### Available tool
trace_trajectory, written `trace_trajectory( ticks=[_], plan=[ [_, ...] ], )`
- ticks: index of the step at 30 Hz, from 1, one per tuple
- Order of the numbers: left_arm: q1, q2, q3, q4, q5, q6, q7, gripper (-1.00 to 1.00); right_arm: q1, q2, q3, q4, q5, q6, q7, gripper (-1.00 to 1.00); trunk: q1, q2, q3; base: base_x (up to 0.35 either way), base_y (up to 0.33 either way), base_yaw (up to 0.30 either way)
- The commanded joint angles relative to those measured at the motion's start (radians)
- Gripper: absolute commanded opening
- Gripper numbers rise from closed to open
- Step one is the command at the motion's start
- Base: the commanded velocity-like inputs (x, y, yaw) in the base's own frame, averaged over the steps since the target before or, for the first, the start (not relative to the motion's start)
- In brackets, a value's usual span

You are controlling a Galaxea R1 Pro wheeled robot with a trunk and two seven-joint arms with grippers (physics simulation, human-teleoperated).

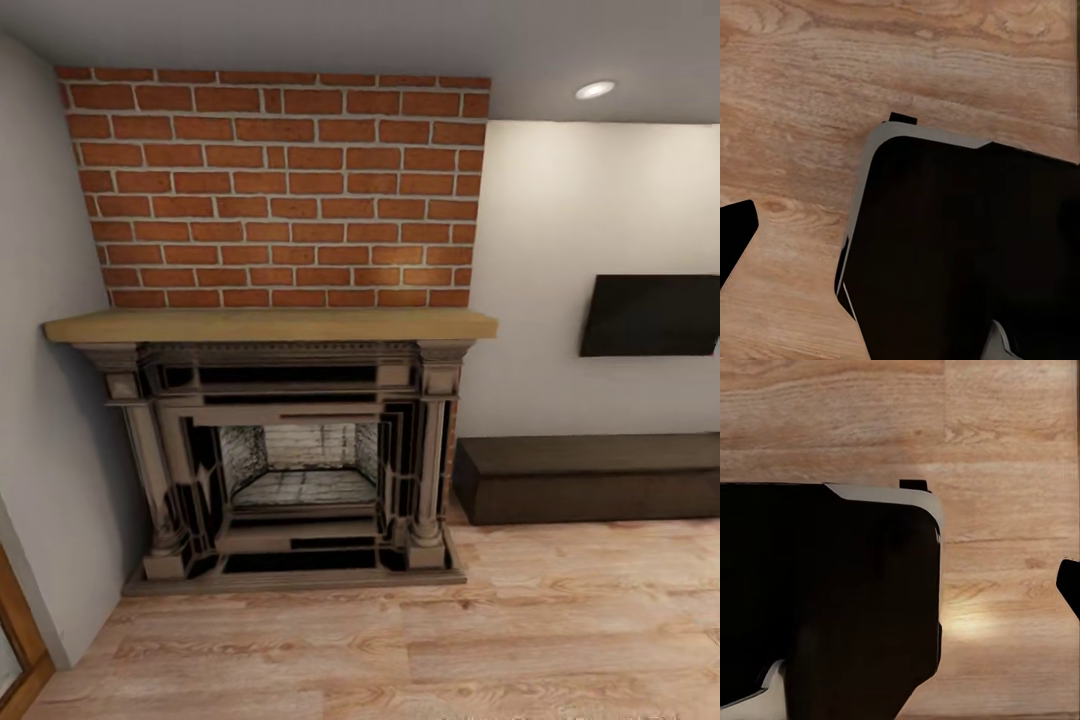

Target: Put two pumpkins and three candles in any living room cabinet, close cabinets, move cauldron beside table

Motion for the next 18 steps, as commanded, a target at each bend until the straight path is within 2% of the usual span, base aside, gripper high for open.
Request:
trace_trajectory(
  ticks=[1, 18],
  plan=[
    [0.000, 0.000, 0.005, 0.000, 0.002, -0.003, 0.000, 1.00, 0.000, 0.000, 0.001, -0.001, 0.000, 0.005, 0.001, 1.00, 0.000, -0.001, 0.000, 0.000, 0.000, -0.286],
    [0.000, 0.000, 0.005, 0.000, 0.002, -0.003, 0.000, 1.00, 0.000, 0.000, 0.001, -0.001, 0.000, 0.005, 0.000, 1.00, 0.000, -0.001, 0.014, 0.000, 0.000, -0.285]
  ],
)
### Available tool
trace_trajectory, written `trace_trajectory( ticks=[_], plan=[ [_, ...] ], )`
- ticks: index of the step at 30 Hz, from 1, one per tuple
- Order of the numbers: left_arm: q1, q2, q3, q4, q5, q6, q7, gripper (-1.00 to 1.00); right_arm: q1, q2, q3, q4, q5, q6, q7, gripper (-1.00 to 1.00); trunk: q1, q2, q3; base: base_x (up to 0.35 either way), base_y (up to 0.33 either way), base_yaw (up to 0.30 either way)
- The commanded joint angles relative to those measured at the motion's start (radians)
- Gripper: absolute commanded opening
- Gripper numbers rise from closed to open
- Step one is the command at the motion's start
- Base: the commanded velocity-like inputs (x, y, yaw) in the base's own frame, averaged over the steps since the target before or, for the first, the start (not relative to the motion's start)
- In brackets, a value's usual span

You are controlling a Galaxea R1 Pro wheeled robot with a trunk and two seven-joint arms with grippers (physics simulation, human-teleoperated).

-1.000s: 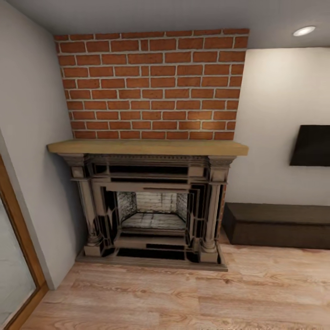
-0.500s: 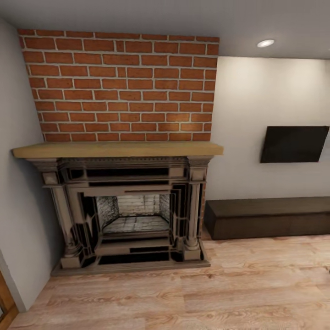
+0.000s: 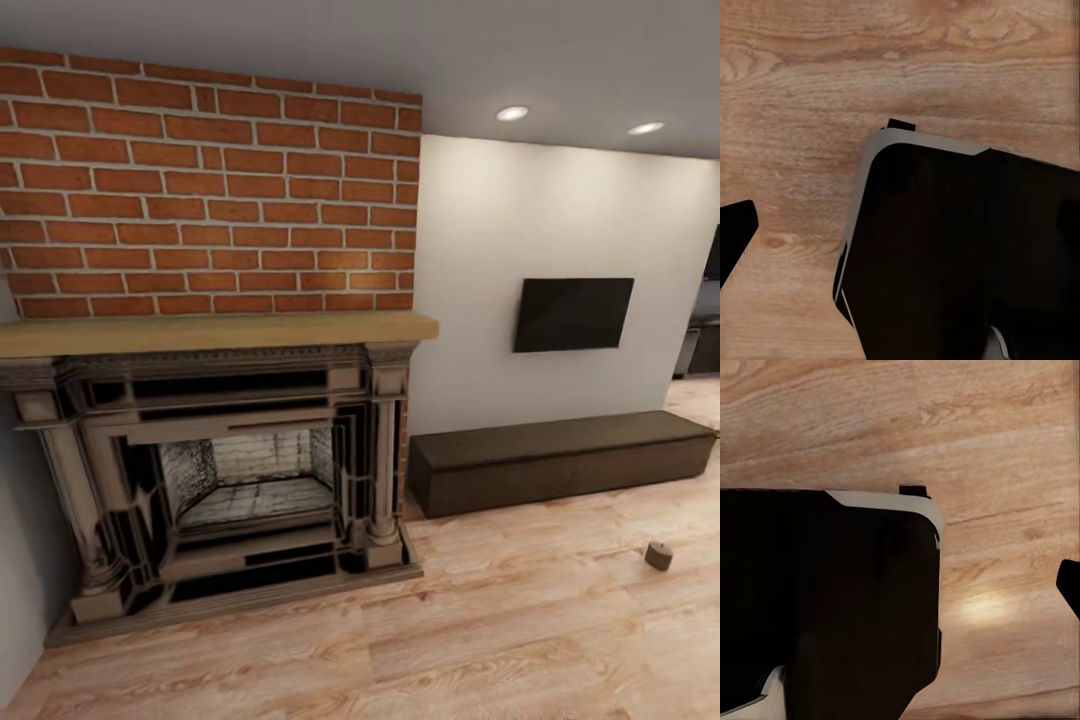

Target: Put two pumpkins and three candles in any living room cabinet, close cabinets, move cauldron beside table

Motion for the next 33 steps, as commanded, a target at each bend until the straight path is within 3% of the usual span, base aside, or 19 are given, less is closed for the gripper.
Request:
trace_trajectory(
  ticks=[1, 20, 33],
  plan=[
    [0.000, 0.000, 0.005, 0.000, 0.002, -0.002, 0.000, 1.00, 0.000, 0.000, 0.001, -0.002, 0.000, 0.005, 0.000, 1.00, 0.000, -0.001, 0.000, 0.000, 0.000, -0.278],
    [0.000, 0.000, 0.006, 0.000, 0.002, -0.001, 0.000, 1.00, 0.000, 0.000, 0.002, -0.001, 0.000, 0.005, 0.000, 1.00, 0.000, -0.001, 0.013, 0.000, 0.000, -0.192],
    [0.000, 0.000, 0.006, 0.000, 0.003, -0.002, 0.000, 1.00, 0.000, 0.000, 0.002, -0.001, 0.000, 0.005, 0.001, 1.00, 0.000, -0.001, 0.009, 0.000, 0.000, -0.237]
  ],
)
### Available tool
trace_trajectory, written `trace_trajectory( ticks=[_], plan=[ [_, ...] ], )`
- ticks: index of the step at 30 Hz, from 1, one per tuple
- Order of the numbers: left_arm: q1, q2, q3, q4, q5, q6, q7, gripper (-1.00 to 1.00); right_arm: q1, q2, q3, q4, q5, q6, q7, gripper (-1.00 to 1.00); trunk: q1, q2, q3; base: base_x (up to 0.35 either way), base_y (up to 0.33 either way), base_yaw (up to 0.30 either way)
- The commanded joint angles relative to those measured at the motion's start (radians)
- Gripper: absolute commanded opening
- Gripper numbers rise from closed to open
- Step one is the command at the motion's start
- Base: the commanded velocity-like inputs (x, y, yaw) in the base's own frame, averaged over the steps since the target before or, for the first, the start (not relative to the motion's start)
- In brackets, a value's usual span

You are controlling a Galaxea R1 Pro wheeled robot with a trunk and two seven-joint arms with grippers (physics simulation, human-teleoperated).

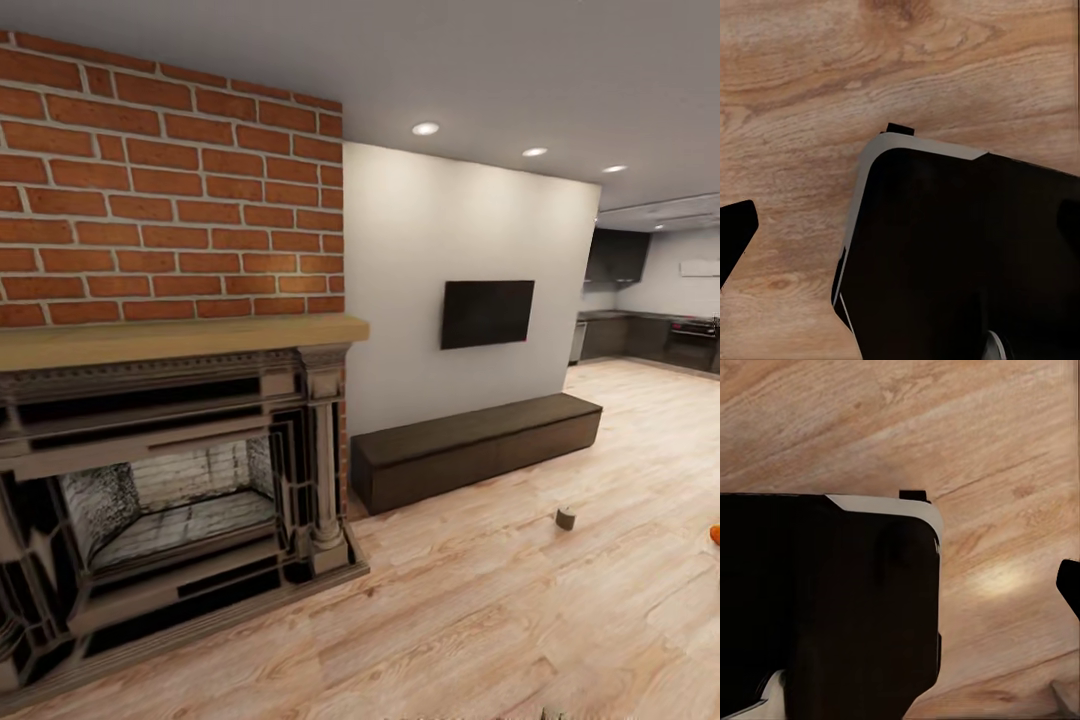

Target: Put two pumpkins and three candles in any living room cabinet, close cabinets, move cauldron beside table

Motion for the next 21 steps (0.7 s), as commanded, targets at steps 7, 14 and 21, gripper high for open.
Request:
trace_trajectory(
  ticks=[7, 14, 21],
  plan=[
    [0.000, 0.000, 0.005, 0.000, 0.002, -0.002, 0.000, 1.00, 0.000, 0.000, 0.001, -0.001, 0.000, 0.005, 0.000, 1.00, 0.000, -0.001, -0.005, 0.000, 0.000, -0.268],
    [0.000, 0.000, 0.005, 0.000, 0.002, -0.002, -0.003, 1.00, 0.000, 0.000, 0.001, -0.001, 0.000, 0.005, 0.000, 1.00, 0.000, -0.001, -0.010, 0.000, 0.000, -0.269],
    [0.000, 0.000, 0.005, 0.000, 0.002, -0.002, -0.004, 1.00, 0.000, 0.000, 0.001, -0.001, 0.000, 0.005, 0.000, 1.00, 0.000, -0.001, -0.015, 0.000, 0.000, -0.269]
  ],
)
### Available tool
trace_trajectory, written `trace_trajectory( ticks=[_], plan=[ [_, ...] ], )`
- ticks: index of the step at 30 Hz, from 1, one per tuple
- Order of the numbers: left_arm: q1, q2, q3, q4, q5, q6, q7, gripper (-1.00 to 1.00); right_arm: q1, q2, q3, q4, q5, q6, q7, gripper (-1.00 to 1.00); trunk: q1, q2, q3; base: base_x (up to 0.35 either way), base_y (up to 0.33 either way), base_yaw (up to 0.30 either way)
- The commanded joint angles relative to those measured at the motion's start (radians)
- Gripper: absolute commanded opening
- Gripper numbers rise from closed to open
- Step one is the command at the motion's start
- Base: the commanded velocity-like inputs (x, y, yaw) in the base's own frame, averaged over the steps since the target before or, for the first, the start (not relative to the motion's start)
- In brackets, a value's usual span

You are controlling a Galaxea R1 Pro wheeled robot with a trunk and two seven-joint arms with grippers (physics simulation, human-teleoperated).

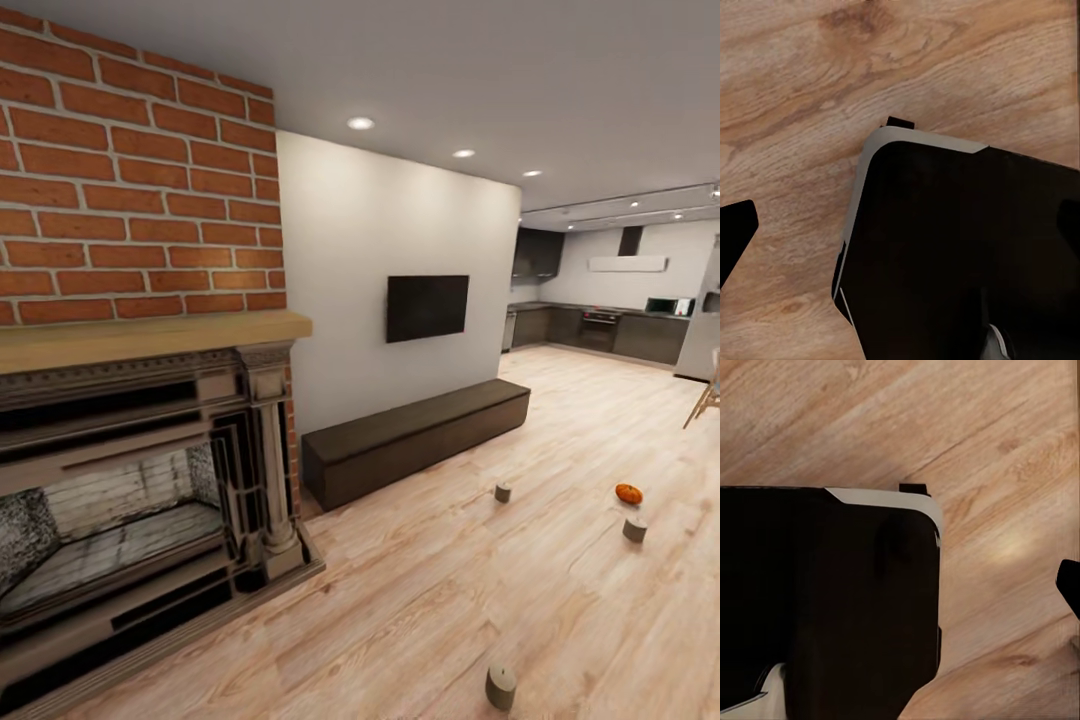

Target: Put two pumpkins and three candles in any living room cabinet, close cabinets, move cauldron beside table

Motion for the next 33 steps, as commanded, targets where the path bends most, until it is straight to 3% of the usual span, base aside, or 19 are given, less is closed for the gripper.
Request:
trace_trajectory(
  ticks=[1, 8, 28, 33],
  plan=[
    [0.000, 0.000, 0.005, 0.000, 0.002, -0.002, 0.000, 1.00, 0.000, 0.000, 0.001, -0.001, 0.000, 0.005, 0.000, 1.00, 0.000, -0.001, -0.001, 0.000, 0.000, -0.268],
    [0.000, 0.000, 0.005, 0.000, 0.001, -0.002, 0.000, 1.00, 0.000, 0.000, 0.001, -0.002, 0.000, 0.005, 0.000, 1.00, 0.000, -0.001, -0.004, 0.000, 0.000, -0.161],
    [0.000, 0.000, 0.006, -0.001, 0.006, -0.002, -0.004, 1.00, 0.000, 0.001, 0.001, -0.003, 0.000, 0.005, -0.001, 1.00, 0.000, -0.001, -0.004, 0.000, 0.000, -0.005],
    [0.000, 0.001, 0.020, -0.001, 0.062, -0.001, -0.006, 1.00, 0.000, 0.000, 0.000, -0.005, -0.001, 0.003, 0.001, 1.00, 0.000, -0.001, -0.004, 0.000, 0.000, -0.020]
  ],
)
